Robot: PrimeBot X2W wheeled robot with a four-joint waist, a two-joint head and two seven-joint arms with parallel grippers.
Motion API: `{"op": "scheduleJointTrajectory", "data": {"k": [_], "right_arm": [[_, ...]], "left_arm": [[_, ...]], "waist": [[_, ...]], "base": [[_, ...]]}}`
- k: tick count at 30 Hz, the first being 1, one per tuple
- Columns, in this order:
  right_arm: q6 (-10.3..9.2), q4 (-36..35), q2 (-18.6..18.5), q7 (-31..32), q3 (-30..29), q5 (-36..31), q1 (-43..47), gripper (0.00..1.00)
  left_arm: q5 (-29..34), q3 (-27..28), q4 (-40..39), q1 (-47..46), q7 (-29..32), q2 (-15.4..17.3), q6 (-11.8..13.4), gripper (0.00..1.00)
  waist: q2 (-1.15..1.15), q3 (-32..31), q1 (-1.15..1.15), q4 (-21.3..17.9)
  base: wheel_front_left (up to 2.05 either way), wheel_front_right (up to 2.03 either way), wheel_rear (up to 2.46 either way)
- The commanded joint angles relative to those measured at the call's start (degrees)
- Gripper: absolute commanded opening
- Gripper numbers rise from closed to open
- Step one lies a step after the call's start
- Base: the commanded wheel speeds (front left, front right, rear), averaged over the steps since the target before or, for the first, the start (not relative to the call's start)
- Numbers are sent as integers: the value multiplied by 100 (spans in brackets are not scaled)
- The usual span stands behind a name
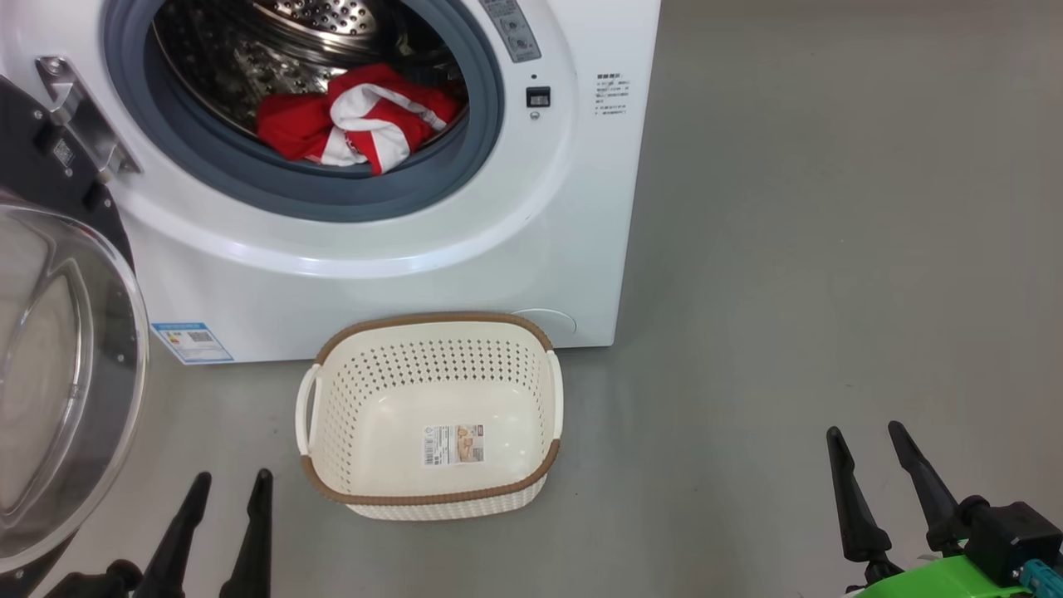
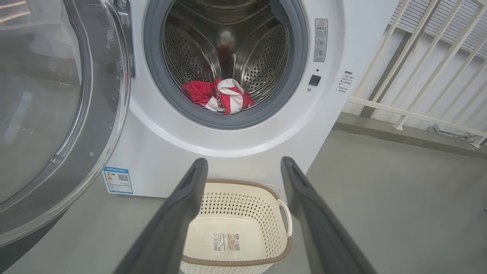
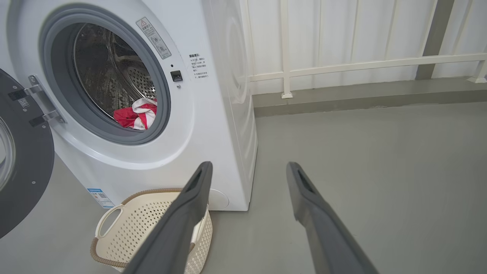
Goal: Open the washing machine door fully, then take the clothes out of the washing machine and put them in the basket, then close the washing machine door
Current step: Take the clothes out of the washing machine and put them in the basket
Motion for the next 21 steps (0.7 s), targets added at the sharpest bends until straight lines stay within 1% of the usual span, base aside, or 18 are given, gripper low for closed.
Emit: {"op": "scheduleJointTrajectory", "data": {"k": [1, 6, 21], "right_arm": [[37, -165, -38, -37, 97, -49, -197, 100], [37, -175, -35, -37, 112, -70, -243, 100], [37, -187, -28, -37, 150, -91, -340, 100]], "left_arm": [[-13, 228, -136, -262, -35, 126, 9, 100], [-72, 172, -173, -302, -35, 167, 9, 100], [-137, 195, -160, -425, -35, 206, 9, 100]], "waist": [[0, 6, 0, 9], [0, 54, 0, 35], [0, 194, 0, 60]], "base": [[0, 0, 0], [32, -32, 0], [85, -85, 0]]}}
